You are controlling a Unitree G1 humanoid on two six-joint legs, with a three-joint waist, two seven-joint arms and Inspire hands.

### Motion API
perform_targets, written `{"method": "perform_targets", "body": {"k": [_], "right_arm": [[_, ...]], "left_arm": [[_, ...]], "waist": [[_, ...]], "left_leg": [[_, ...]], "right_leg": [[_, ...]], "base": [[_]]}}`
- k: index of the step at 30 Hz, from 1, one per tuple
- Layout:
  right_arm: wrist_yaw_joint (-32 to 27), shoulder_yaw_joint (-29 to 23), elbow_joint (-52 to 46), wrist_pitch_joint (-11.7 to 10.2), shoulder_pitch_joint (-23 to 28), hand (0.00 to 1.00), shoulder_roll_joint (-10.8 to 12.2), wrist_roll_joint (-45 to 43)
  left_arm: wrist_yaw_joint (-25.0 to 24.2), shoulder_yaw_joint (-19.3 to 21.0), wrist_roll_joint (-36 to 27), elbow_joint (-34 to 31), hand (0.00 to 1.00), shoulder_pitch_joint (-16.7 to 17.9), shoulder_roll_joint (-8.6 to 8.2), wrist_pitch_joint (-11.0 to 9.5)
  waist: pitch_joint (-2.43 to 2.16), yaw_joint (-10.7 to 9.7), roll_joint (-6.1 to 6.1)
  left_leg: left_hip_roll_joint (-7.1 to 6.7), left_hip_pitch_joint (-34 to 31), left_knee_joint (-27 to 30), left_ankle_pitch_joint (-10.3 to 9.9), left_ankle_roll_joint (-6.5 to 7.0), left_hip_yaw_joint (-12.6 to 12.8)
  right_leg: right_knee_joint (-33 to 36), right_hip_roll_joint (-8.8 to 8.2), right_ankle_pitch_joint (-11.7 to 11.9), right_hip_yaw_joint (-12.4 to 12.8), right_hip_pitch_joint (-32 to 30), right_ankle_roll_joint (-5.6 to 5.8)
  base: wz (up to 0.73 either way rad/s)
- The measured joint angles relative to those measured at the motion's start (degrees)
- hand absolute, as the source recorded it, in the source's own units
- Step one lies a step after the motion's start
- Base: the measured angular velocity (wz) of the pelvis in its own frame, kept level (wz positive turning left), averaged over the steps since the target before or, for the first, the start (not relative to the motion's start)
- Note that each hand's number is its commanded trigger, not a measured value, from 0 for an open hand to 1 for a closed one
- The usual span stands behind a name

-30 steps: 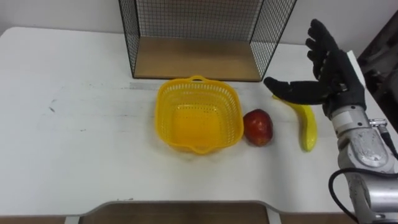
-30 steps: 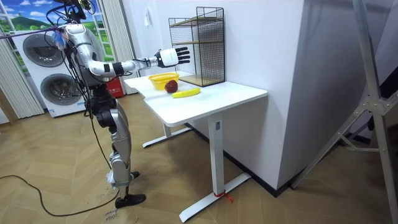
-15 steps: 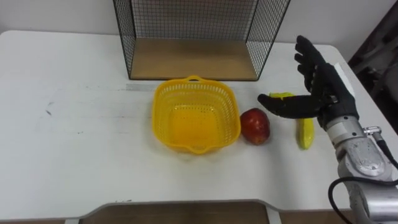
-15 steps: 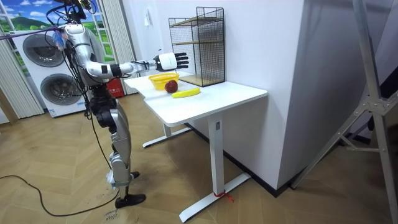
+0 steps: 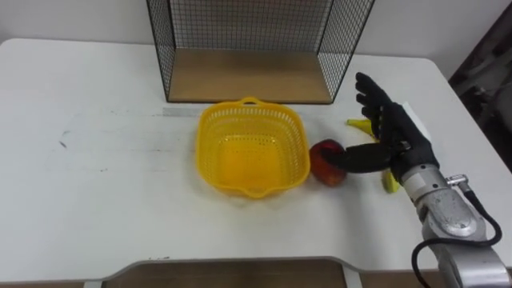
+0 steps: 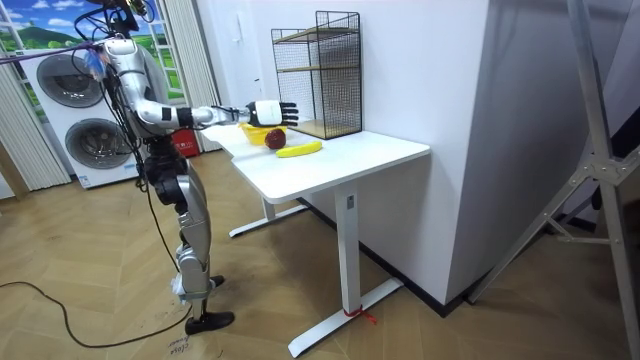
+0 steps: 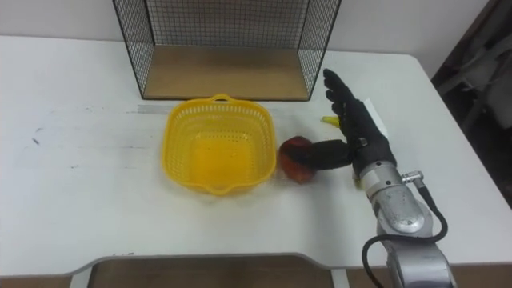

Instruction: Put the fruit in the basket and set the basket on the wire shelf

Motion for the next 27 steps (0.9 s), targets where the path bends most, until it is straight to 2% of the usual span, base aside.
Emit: {"method": "perform_targets", "body": {"k": [9, 14, 27], "right_arm": [[1.46, 2.2, 0.51, -0.01, 1.4, 0.0, 0.02, -0.01], [1.71, 2.2, 2.39, 0.0, 1.48, 0.0, 0.02, 0.04], [1.71, 2.22, 2.79, -0.05, 1.46, 0.0, 0.03, 0.03]], "left_arm": [[-0.34, -0.09, -0.14, 0.08, 0.0, 0.08, 0.03, 0.01], [-0.34, -1.32, -0.14, 0.03, 0.0, 0.11, 0.15, 0.01], [-0.32, -1.35, -0.05, -0.01, 0.0, 0.07, 0.15, 0.01]], "waist": [[0.09, 0.59, 0.33], [0.15, 0.95, 0.59], [0.1, 1.23, 0.63]], "left_leg": [[0.0, 0.04, -0.07, 0.0, 0.0, 0.01], [0.01, -0.03, -0.36, -0.01, 0.0, -0.03], [0.01, -0.02, -0.24, 0.0, 0.0, -0.01]], "right_leg": [[-0.03, 0.0, 0.0, 0.0, -0.01, 0.0], [-0.06, 0.0, 0.0, -0.13, -0.03, 0.0], [-0.1, -0.01, 0.0, -0.16, -0.02, 0.0]], "base": [[0.0], [0.0], [0.0]]}}
